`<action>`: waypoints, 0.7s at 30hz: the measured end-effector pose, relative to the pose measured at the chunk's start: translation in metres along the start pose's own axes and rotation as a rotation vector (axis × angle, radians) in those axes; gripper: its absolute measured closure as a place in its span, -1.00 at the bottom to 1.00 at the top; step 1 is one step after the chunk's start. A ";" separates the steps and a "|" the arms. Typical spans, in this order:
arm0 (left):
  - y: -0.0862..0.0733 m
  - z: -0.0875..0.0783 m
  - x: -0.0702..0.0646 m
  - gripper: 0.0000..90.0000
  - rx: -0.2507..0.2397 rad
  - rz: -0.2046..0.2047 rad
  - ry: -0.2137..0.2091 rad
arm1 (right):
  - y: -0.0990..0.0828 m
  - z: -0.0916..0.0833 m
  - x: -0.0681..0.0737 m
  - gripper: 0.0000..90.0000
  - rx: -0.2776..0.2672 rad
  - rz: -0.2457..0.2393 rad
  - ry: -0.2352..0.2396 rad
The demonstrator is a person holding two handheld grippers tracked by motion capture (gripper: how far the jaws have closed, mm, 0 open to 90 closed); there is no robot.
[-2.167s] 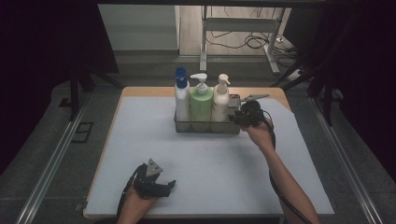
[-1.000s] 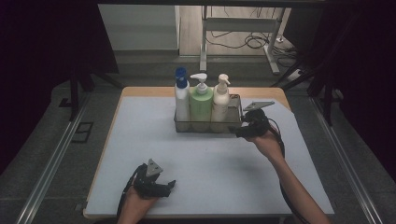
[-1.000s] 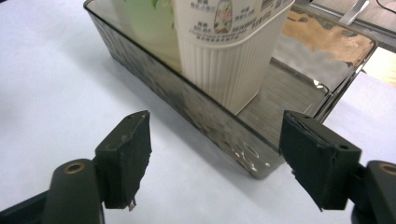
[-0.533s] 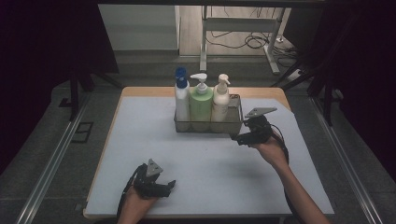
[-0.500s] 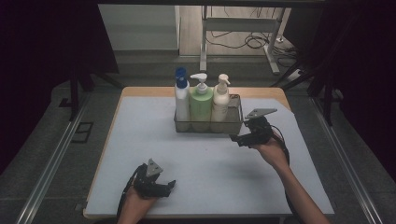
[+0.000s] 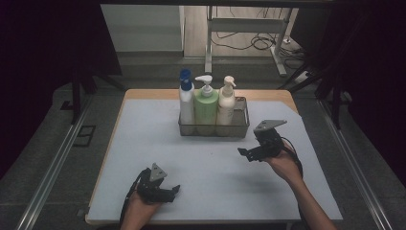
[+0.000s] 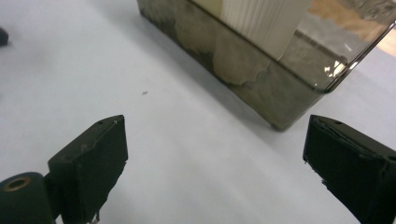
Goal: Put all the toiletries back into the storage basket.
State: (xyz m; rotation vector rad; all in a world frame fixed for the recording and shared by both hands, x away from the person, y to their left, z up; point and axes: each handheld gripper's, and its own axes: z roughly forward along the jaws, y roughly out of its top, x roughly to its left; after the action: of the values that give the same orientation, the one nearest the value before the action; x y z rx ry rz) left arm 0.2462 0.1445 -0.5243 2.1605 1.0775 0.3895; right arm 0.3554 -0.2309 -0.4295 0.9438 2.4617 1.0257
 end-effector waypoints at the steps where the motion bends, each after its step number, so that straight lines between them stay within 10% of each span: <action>1: 0.000 0.000 0.000 -0.73 0.000 0.000 0.000 | -0.002 -0.001 0.001 -0.88 0.001 -0.006 0.000; 21: 0.000 0.000 0.000 -0.73 0.000 0.000 0.000 | -0.036 -0.013 0.010 -1.00 0.020 -0.012 0.007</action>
State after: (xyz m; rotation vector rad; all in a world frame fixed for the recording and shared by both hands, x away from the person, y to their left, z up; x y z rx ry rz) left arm 0.2461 0.1445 -0.5243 2.1608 1.0779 0.3896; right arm 0.3250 -0.2494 -0.4461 0.9323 2.4848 1.0038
